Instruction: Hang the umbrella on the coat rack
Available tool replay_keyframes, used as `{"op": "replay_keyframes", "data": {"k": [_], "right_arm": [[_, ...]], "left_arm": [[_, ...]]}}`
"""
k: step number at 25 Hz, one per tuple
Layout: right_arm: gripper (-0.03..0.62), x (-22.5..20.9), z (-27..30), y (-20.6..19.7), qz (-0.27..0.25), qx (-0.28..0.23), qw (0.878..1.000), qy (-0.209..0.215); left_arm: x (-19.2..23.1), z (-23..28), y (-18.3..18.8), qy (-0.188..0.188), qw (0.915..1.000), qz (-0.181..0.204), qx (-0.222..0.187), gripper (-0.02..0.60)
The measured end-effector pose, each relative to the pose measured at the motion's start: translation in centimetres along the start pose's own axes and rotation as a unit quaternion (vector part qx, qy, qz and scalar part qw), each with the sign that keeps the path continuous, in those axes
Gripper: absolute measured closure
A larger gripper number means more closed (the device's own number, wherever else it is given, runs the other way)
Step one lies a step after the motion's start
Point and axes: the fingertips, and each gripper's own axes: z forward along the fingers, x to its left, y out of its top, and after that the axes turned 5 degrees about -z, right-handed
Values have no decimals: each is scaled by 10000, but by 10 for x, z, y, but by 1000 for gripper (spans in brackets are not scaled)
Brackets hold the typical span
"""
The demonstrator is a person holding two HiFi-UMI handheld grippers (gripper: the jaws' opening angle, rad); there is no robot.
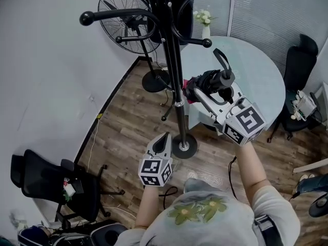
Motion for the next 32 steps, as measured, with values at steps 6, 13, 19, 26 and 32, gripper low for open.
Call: {"op": "replay_keyframes", "data": {"k": [6, 13, 19, 26, 32], "right_arm": [[367, -11, 12, 2, -40, -3, 10000, -87], [367, -23, 25, 1, -25, 55, 9999, -136], [367, -27, 33, -2, -30, 91, 9999, -113], [367, -26, 39, -14, -26, 256, 9997, -20], [367, -25, 42, -21, -7, 347, 9994, 46]], "left_arm": [[6, 12, -3, -64, 10000, -24, 60, 578], [10, 22, -7, -142, 9998, -69, 132, 578], [12, 27, -10, -159, 9997, -58, 177, 578], [10, 29, -11, -179, 9996, -49, 195, 578], [9, 31, -17, -176, 9995, -115, 228, 578]]}}
